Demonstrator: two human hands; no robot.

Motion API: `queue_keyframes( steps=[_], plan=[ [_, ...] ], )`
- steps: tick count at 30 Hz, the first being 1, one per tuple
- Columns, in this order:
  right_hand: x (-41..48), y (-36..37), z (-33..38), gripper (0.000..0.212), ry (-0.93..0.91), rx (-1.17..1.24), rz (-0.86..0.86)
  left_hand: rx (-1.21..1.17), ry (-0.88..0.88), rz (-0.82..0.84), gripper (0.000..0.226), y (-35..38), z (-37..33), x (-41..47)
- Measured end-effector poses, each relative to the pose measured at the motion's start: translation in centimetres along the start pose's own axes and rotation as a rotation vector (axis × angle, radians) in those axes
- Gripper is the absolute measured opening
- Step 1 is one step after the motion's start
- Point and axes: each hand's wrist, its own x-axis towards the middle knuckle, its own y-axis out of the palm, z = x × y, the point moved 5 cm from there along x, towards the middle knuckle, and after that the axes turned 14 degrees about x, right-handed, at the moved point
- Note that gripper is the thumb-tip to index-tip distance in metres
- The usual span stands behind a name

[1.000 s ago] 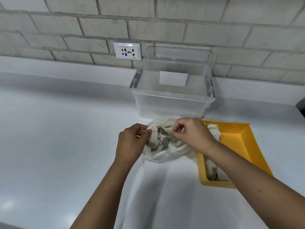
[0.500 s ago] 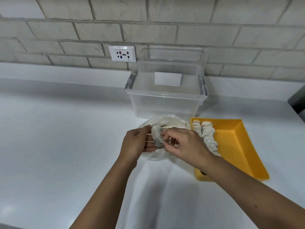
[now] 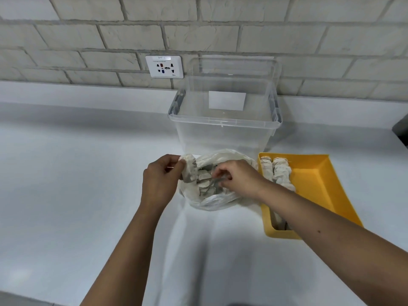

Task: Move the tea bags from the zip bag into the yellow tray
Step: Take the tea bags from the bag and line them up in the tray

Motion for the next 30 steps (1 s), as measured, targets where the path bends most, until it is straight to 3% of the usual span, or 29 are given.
queue_keyframes(
  steps=[4,9,14,17,21,25,30],
  plan=[
    [1.4,2.5,0.7,0.026,-0.026,-0.077,0.035,-0.024,-0.005,0.034,0.010,0.3,0.5,0.0],
    [1.7,2.1,0.9,0.011,-0.073,-0.126,-0.044,-0.050,-0.028,0.020,0.011,0.1,0.8,0.2],
    [-0.2,-2.3,1.0,0.003,-0.050,0.150,-0.080,-0.082,-0.045,0.016,0.013,-0.3,0.7,0.4],
    [-1.4,-4.6,1.6,0.004,-0.016,0.362,0.024,-0.120,-0.053,0.047,0.012,0.2,0.1,0.3],
    [-2.5,-5.2,3.7,0.011,-0.044,0.473,0.190,-0.181,-0.030,0.188,0.013,2.3,-1.1,-0.7],
    [-2.4,-5.0,4.8,0.009,-0.118,0.292,0.141,-0.172,0.013,0.321,0.015,4.2,-2.1,-2.0],
    [-1.8,-5.3,5.1,0.009,-0.176,0.176,-0.013,-0.236,-0.041,0.352,0.020,4.4,-2.4,-2.5]
  ],
)
